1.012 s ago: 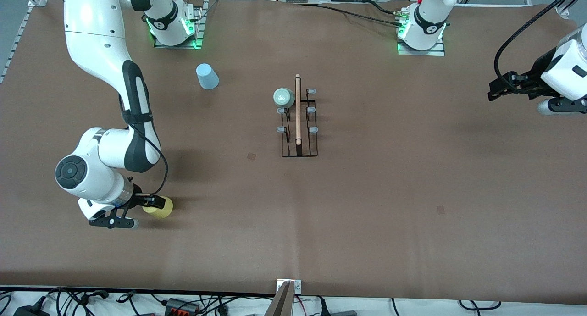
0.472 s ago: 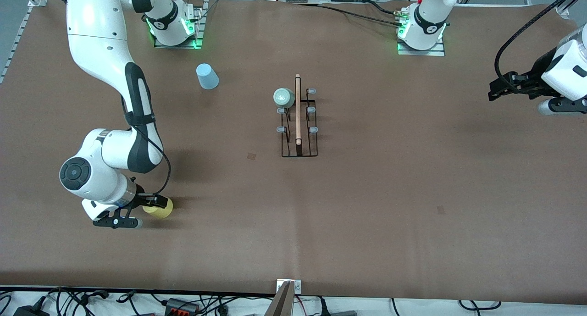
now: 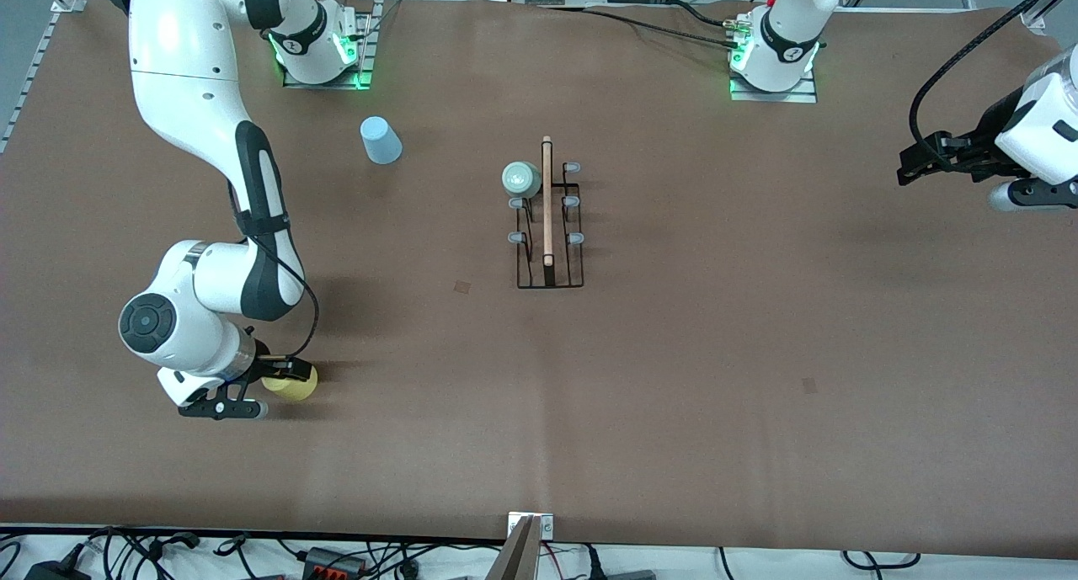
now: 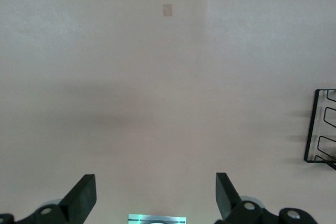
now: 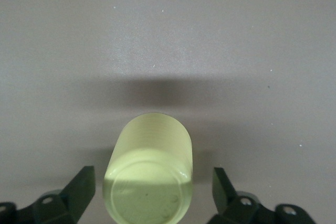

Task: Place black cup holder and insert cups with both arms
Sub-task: 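Lift the yellow cup and carry it to the rack with the right gripper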

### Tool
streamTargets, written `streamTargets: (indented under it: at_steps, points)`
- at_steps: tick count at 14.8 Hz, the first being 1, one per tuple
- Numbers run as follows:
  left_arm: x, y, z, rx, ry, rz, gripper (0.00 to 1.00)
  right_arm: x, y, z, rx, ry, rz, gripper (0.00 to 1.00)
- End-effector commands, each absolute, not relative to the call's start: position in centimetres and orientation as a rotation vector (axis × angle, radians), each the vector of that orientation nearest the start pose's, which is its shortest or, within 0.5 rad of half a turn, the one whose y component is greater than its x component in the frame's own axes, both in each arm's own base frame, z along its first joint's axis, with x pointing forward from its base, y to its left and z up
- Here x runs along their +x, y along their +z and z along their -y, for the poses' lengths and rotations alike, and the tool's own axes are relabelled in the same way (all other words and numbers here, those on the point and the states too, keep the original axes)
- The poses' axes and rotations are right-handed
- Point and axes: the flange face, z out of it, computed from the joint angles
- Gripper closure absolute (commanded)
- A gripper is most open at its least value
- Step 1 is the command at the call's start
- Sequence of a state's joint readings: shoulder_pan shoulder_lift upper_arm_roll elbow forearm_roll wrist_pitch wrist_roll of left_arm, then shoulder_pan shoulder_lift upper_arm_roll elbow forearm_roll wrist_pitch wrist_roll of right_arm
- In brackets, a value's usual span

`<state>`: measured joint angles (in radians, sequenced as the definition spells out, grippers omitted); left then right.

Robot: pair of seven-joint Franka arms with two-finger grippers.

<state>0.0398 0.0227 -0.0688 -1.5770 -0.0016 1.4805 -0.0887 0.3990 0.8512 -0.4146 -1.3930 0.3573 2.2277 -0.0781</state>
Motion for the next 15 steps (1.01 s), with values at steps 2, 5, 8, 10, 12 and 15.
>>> streamTargets:
  at_steps: [2,5,8,10,12,15]
  points:
    - [55.1,60.7,1.3,-3.147,0.197,0.064,0.00,74.1,23.1,-6.7,-3.143,-0.111,0.028,0.49]
    - [55.1,60.7,1.1,-3.147,0.197,0.071,0.00,74.2,23.8,-6.9,-3.140,-0.121,0.040,0.68]
    - [55.1,60.7,1.1,-3.147,0.197,0.071,0.00,73.7,25.2,-8.0,-3.129,-0.043,0.065,0.71]
    - [55.1,60.7,1.1,-3.147,0.197,0.071,0.00,73.8,28.5,-9.4,-3.098,0.010,0.077,0.71]
    - [55.1,60.7,1.1,-3.147,0.197,0.071,0.00,73.7,31.8,-10.2,-3.080,0.075,0.101,0.71]
    - [55.1,60.7,1.1,-3.147,0.197,0.071,0.00,72.9,36.3,-13.6,-3.047,0.153,0.161,0.71]
